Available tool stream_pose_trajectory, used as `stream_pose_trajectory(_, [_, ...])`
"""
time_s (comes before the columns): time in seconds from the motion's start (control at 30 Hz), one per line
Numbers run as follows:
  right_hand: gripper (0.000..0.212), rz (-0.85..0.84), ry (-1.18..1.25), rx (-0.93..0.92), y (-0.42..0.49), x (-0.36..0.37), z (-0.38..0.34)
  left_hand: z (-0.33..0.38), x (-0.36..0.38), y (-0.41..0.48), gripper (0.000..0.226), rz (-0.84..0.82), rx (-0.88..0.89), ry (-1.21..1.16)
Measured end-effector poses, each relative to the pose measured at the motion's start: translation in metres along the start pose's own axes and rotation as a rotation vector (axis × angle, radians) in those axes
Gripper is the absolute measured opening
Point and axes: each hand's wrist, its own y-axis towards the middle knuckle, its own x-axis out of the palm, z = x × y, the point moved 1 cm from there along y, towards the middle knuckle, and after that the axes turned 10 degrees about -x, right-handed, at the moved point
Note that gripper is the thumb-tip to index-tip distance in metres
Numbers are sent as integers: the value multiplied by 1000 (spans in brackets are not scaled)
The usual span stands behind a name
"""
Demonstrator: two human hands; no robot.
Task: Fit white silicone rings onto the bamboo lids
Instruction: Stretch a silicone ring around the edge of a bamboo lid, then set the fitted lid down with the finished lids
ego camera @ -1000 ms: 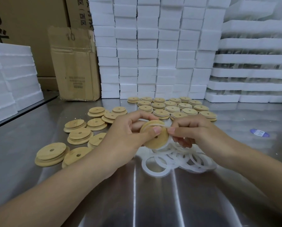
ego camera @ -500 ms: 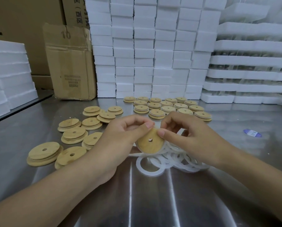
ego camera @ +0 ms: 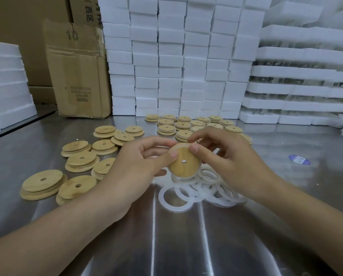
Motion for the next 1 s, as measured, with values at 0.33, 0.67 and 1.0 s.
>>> stream_pose_trajectory(0.33, [43,-84,104,34,3,-4,3,-3,0,1,14,1,-132,-240])
stream_pose_trajectory(0.67, [44,289,87,442,4,-50,41,-4,-5,3,22,116,-164,-320])
stream_pose_trajectory(1.0, [58,59,-476,713,-22,-80,93,-5,-3,1,18,150,-188,-225])
